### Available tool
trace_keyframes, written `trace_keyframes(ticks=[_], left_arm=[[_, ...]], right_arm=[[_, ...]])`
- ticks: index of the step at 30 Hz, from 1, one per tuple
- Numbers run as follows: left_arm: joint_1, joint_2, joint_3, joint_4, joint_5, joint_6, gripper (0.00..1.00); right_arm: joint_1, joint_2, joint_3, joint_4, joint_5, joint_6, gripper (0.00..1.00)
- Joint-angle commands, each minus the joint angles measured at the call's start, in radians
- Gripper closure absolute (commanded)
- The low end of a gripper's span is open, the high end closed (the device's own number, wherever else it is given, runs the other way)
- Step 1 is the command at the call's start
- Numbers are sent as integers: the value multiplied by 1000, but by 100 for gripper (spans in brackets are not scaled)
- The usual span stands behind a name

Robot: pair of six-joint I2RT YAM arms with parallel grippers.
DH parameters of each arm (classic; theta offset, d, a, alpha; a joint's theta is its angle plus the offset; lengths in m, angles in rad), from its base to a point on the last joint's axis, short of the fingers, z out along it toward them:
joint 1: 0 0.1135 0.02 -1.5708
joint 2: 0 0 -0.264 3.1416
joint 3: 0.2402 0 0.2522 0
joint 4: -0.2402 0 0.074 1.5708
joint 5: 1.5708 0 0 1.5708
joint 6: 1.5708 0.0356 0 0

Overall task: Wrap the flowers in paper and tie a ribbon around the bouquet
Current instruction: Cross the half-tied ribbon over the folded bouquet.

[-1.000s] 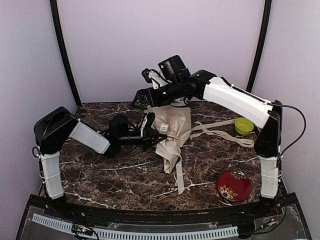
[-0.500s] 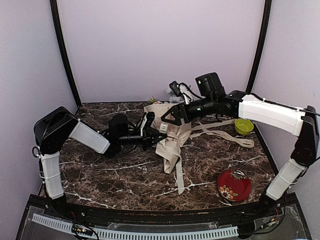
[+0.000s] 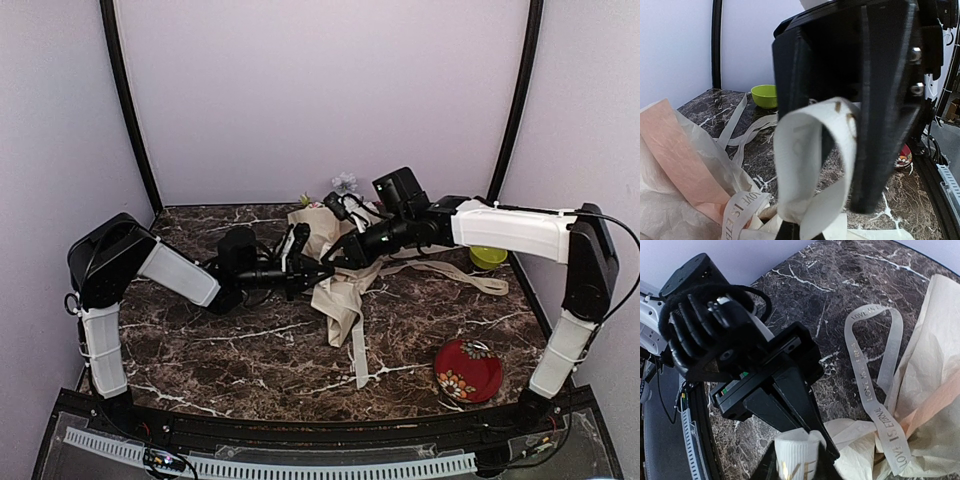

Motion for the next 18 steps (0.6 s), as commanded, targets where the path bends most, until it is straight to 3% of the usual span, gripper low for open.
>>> trace_keyframes(ticks=[1, 4, 7, 9, 11, 15, 18], left_arm=[[3, -27, 22, -12, 9, 13, 100], [7, -37, 22, -41, 5, 13, 96], [25, -75, -2, -89, -14, 4, 51], [44, -121, -43, -90, -21, 5, 34], [68, -180, -82, -119, -10, 17, 23], [151, -279, -110, -274, 46, 70, 16], [214, -293, -67, -410, -156, 57, 20]], right_arm=[[1, -5, 30, 29, -40, -20, 98], [-1, -24, 15, 49, -21, -15, 100], [-8, -28, 9, 44, 15, -8, 100], [-15, -25, 5, 37, 29, -3, 100], [-20, -22, 0, 33, 41, 1, 100], [-26, -12, 4, 18, 46, 4, 100], [-27, -10, 4, 21, 42, 7, 100]])
